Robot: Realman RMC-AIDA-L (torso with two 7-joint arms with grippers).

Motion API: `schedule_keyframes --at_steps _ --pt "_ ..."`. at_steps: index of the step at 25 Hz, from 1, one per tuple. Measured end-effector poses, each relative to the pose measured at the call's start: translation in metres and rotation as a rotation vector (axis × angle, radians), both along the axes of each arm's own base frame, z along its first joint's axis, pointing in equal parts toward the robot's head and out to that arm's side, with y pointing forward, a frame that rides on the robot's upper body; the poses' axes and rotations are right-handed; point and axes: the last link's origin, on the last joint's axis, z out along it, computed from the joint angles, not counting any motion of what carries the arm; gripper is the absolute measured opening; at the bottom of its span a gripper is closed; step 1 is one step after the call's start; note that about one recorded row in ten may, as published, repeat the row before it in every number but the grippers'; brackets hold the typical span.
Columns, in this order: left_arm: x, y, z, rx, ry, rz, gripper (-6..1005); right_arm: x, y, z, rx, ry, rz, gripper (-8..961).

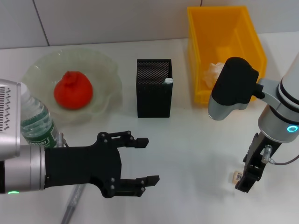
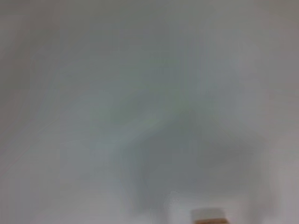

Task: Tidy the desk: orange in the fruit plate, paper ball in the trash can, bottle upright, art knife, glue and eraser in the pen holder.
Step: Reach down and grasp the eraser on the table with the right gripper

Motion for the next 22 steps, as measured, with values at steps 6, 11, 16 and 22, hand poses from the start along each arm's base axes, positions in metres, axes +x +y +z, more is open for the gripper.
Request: schedule_keyframes --at_steps 6,11,16,22 --pt "-0.0003 0.0 -0.0003 -0.001 0.0 0.001 785 -0.0002 0.0001 -0.0019 -0.002 -0.011 0.012 763" --pt "-0.0004 0.0007 -0.0013 -0.006 0.0 0.003 785 -0.0003 -0.0003 -0.0039 -0.003 -0.016 0.016 762" --pt "-0.0003 0.0008 -0.0014 -0.006 0.0 0.003 785 0.0012 -0.0009 -0.0061 -0.004 -0.023 0.012 762" --pt "-0.0005 0.0009 -0.0012 -0.006 0.001 0.003 785 0.0014 -0.0007 -0.0068 -0.007 -0.027 0.012 761"
